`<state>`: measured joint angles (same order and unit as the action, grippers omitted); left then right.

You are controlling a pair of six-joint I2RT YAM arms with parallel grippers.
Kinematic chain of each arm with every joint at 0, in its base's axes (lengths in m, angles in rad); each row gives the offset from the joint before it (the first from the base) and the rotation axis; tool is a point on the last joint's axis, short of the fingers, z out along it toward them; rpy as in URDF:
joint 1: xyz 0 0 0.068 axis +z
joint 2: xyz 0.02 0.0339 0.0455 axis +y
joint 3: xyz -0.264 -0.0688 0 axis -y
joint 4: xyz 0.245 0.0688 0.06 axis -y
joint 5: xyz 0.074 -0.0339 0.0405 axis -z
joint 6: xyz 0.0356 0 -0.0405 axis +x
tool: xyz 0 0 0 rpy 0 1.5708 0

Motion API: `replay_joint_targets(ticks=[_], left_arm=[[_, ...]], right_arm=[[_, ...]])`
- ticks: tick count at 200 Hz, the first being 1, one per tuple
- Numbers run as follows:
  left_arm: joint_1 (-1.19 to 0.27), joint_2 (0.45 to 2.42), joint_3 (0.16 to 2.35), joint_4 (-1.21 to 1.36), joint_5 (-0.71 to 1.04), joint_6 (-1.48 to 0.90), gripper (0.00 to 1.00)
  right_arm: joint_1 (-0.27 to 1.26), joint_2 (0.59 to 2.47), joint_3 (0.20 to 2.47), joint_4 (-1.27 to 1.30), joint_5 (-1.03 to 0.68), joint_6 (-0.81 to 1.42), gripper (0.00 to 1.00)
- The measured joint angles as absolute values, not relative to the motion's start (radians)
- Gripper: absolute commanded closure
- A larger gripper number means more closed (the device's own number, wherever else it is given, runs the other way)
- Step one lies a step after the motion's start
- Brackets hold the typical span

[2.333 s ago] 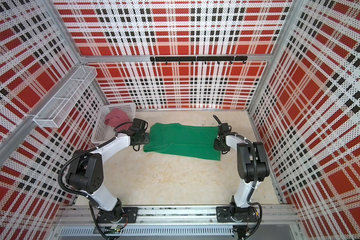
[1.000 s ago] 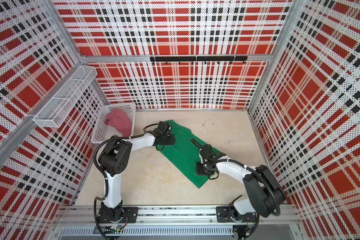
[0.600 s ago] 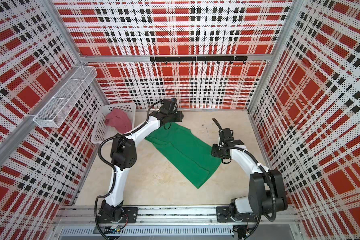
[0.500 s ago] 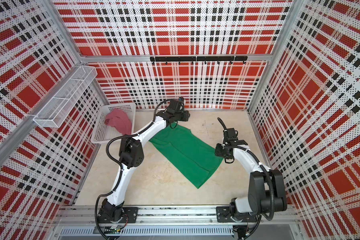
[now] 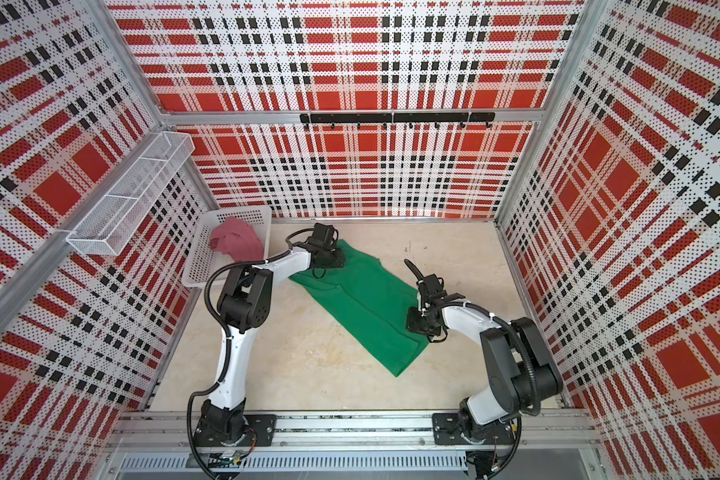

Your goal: Fold and stack the tank tops

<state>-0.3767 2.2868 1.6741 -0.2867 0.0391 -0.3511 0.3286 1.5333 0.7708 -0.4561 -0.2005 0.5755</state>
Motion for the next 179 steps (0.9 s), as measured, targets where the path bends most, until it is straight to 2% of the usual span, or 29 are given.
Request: replay_joint_targets(ticks=[54, 90, 114, 144, 179], left_arm=[[-0.397, 2.001, 1.127, 0.040, 0.018, -0.476, 0.55], [-0.476, 1.752, 0.767, 0.167, -0.016, -0.617, 0.54], [-0.499, 1.662, 0.717, 0.088, -0.032, -0.660, 0.52], [-0.458, 1.620, 0.751, -0.071, -0.062, -0.664, 0.48], [-0.389, 1.604, 0.787, -0.148, -0.088, -0.633, 0.48]], right_arm=[[0.277, 1.566, 0.847, -0.456, -0.152, 0.542, 0.63], [0.196, 1.570, 0.917, -0.463, -0.158, 0.485, 0.62], [0.154, 1.573, 0.985, -0.482, -0.164, 0.440, 0.61], [0.141, 1.577, 1.058, -0.496, -0.174, 0.400, 0.61], [0.207, 1.575, 1.016, -0.505, -0.194, 0.409, 0.62]])
